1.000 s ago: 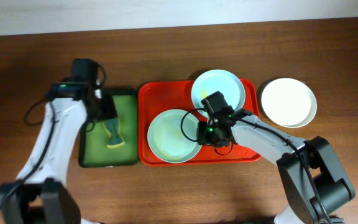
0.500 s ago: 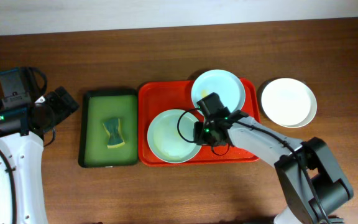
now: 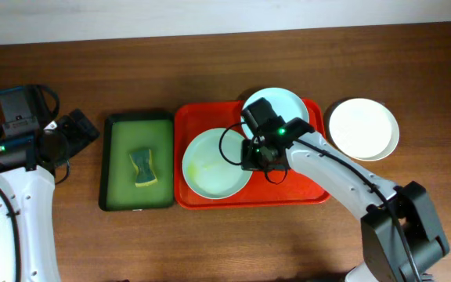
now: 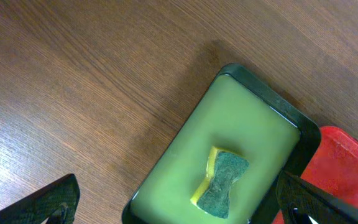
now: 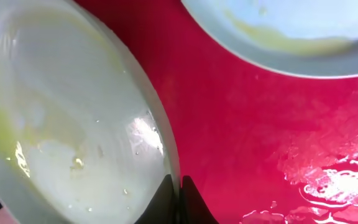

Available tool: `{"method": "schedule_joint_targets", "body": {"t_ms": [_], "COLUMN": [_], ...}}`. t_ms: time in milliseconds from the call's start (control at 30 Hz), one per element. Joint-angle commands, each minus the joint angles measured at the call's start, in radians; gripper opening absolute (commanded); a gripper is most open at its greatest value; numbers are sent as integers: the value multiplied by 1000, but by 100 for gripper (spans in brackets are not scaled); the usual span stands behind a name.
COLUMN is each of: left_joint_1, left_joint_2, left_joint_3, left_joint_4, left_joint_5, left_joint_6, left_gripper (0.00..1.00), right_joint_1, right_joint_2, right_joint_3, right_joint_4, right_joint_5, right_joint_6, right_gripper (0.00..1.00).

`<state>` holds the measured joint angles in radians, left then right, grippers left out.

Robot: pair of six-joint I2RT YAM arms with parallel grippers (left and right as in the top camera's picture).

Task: Clean dirty plates on tray and stack at the side
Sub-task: 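Lift the white plate over the green tray with the right gripper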

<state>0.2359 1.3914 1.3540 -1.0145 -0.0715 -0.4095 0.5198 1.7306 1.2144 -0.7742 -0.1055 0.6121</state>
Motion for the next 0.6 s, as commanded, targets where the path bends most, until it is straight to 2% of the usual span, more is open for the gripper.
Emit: {"method": "schedule_joint_targets", "body": {"t_ms": [0,167,300,500,533,567], "left_joint_1": [2,2,2,2,2,2], "left_joint_2": [-6,-6,-6,-6,-6,-6], "left_joint_3": [18,18,18,18,18,18], "left_joint_4": [-1,-1,-1,-1,-1,-1], "left_joint_5": [-4,-4,-4,-4,-4,-4], "left_joint_6": [-9,-9,-9,-9,-9,-9], "left_gripper": [99,99,99,99,99,99], "right_joint_1": [3,5,57,265,298,323], "right_joint_2": [-30,-30,7,129,135,135], "right_joint_3": [35,153,170,170,170,170], "right_joint_4": [-8,-60,133,391,407,442], "right_joint_5": [9,5,21,374,482,571], "right_joint_6": [-5,-4,0,21,3,-94], "right_gripper": [4,4,4,4,4,4]}}
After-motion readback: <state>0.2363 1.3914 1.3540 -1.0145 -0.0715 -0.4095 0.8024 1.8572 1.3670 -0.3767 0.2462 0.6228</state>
